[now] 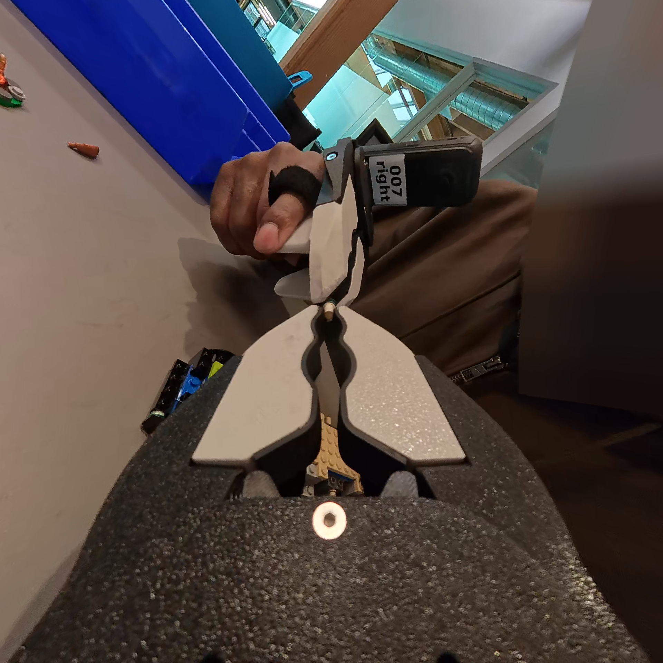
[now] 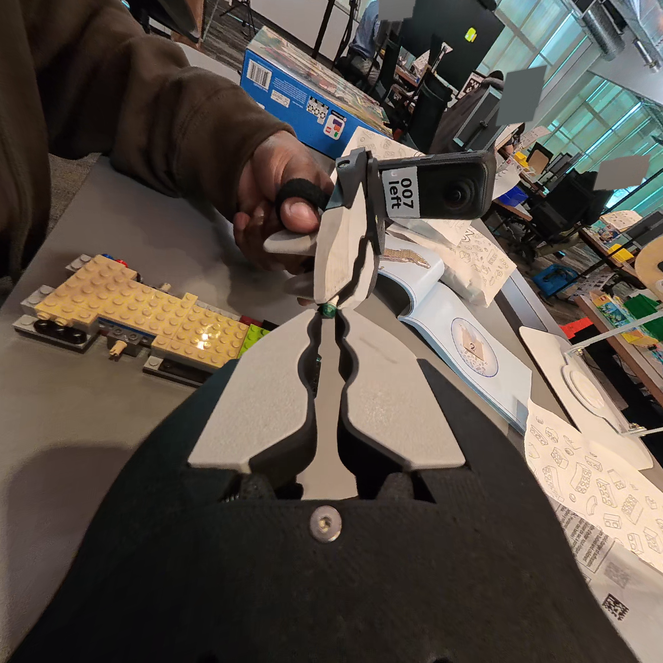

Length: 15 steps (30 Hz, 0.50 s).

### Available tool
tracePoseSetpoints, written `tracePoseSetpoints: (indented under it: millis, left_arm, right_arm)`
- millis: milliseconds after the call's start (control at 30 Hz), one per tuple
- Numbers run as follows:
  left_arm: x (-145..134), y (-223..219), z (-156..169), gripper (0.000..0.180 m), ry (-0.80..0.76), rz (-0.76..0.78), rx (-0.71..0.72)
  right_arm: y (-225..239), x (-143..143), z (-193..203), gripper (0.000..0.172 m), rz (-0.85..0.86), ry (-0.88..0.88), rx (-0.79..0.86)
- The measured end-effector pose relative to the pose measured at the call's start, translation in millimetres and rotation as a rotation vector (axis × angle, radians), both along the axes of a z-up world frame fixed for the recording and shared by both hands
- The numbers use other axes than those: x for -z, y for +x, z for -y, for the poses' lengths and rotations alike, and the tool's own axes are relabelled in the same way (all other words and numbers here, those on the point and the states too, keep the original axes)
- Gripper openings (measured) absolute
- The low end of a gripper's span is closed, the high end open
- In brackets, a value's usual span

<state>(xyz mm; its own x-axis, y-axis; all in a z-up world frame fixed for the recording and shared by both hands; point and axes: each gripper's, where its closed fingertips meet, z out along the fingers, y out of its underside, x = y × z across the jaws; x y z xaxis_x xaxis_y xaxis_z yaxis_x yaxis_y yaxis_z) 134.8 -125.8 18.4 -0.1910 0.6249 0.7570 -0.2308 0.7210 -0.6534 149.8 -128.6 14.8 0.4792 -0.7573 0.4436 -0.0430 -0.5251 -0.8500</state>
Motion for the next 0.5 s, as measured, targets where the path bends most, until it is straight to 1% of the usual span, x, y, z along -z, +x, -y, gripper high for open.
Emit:
tracePoseSetpoints:
  millis: [67,100,167,233,433,500]
  left_arm:
    - [-0.1,1.1,0.2,0.003,-0.002,-0.002,-0.003]
    - [-1.0,4.4,-0.5,0.003,0.001,-0.012,-0.004]
    - [-1.0,15.9,4.2,0.003,0.007,-0.017,-0.054]
    - [-3.7,17.8,7.0,0.003,0.012,-0.042,-0.065]
    - [-0.1,11.8,7.6,0.003,0.02,-0.039,-0.052]
    - [-1.4,11.9,7.9,0.003,0.018,-0.049,-0.054]
  right_arm:
    - [-0.2,-0.1,1.2,0.006,0.0,0.01,0.005]
    - [0.4,-2.7,6.3,0.0,0.016,0.016,0.031]
    - [-0.1,-12.2,24.8,0.0,0.045,0.06,0.094]
    - [-2.0,-15.5,31.1,0.0,0.043,0.093,0.101]
    - [2.2,-1.9,21.4,0.0,0.023,0.051,0.102]
    - [4.6,2.0,18.4,0.008,0.017,0.047,0.107]
